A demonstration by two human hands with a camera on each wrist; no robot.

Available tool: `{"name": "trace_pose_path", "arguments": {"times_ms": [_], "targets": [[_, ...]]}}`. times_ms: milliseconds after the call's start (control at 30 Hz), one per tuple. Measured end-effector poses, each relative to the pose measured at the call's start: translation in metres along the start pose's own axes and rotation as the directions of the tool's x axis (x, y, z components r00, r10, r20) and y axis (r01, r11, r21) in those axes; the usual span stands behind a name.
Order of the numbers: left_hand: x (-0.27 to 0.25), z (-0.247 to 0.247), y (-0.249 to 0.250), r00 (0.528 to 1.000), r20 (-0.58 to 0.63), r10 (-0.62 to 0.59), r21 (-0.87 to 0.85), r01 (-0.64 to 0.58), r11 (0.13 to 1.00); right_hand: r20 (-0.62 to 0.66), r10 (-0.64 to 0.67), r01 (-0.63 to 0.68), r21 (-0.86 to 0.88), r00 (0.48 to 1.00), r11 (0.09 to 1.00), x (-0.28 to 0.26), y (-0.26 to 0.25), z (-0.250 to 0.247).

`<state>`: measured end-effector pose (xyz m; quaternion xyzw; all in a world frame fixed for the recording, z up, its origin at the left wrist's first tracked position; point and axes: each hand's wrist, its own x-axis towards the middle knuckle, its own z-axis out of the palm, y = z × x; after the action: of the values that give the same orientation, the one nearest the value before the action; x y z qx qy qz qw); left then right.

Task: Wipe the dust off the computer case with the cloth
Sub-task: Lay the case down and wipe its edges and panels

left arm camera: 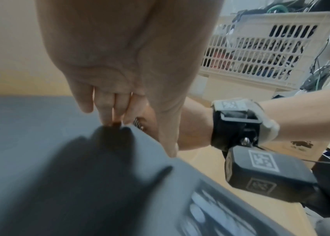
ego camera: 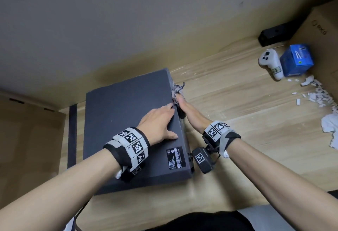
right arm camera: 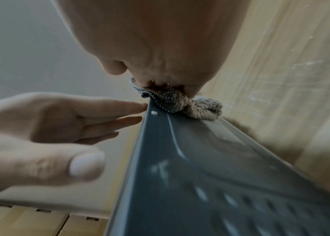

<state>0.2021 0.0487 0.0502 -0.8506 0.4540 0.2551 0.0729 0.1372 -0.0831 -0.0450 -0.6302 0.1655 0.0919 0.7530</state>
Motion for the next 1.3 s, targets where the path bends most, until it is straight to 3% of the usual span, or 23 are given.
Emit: {"name": "trace_pose_path", "arguments": {"times_ms": [133, 200, 300, 400, 567, 800, 1300], "targets": [[0.026, -0.034, -0.028, 0.986, -0.164, -0.029, -0.016, 0.027, 1.0, 0.004, 0.024, -0.023, -0.042, 1.0, 0.999, 0.037, -0.017, -0.009], [0.043, -0.045, -0.044, 0.978, -0.188, -0.092, -0.073, 0.08, 0.994, -0.004, -0.005, 0.005, -0.09, 1.0, 0.996, 0.052, -0.031, -0.016], [0.068, -0.055, -0.062, 0.973, -0.147, -0.18, -0.143, 0.159, 0.977, 0.004, -0.053, 0.052, -0.258, 0.999, 0.965, 0.078, -0.049, -0.029], [0.087, -0.059, -0.073, 0.964, -0.105, -0.244, -0.204, 0.219, 0.954, 0.061, -0.115, 0.13, -0.463, 0.992, 0.877, 0.107, -0.053, -0.042], [0.098, -0.058, -0.081, 0.954, -0.06, -0.294, -0.278, 0.267, 0.923, 0.098, -0.177, 0.2, -0.611, 0.979, 0.766, 0.121, -0.064, -0.052], [0.083, -0.049, -0.076, 0.942, -0.042, -0.333, -0.269, 0.31, 0.912, 0.136, -0.317, 0.311, -0.731, 0.939, 0.607, 0.092, -0.051, -0.051], [0.021, -0.004, -0.025, 0.963, -0.098, -0.25, -0.332, 0.205, 0.921, 0.084, -0.234, 0.221, -0.721, 0.969, 0.656, -0.071, 0.015, -0.004]]}}
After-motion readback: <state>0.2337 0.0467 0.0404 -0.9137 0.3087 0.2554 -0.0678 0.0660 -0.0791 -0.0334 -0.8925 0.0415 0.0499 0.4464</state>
